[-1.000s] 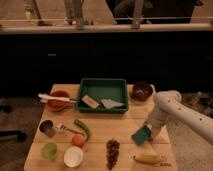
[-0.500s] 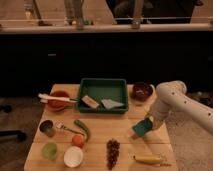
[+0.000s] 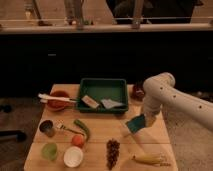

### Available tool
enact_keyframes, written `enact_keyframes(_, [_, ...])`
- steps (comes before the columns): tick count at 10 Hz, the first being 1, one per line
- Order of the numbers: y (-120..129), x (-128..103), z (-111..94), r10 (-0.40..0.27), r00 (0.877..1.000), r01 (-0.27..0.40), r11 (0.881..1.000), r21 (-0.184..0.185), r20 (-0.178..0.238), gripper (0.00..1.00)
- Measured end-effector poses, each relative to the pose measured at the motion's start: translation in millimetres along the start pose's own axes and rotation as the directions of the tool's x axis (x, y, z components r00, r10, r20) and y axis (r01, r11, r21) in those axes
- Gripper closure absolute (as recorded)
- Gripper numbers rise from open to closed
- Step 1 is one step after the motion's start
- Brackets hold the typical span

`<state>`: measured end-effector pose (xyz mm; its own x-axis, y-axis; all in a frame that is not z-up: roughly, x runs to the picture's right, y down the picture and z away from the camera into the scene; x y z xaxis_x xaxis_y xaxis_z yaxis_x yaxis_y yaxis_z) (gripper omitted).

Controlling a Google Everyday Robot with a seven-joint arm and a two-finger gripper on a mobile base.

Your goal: Place sponge in metal cup

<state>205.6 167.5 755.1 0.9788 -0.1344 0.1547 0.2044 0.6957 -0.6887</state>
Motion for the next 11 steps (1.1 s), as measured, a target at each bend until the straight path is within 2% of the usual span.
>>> enact_keyframes(1, [0, -12, -3, 0.008, 1.000, -0.008, 1.000, -0.005, -0.008, 1.00])
enact_keyframes(3, [2, -39, -11, 0.009, 1.000, -0.009, 1.000, -0.015, 0.005, 1.00])
enact_keyframes(11, [3, -42, -13, 0.007, 1.000, -0.007, 1.000, -0.015, 0.015, 1.00])
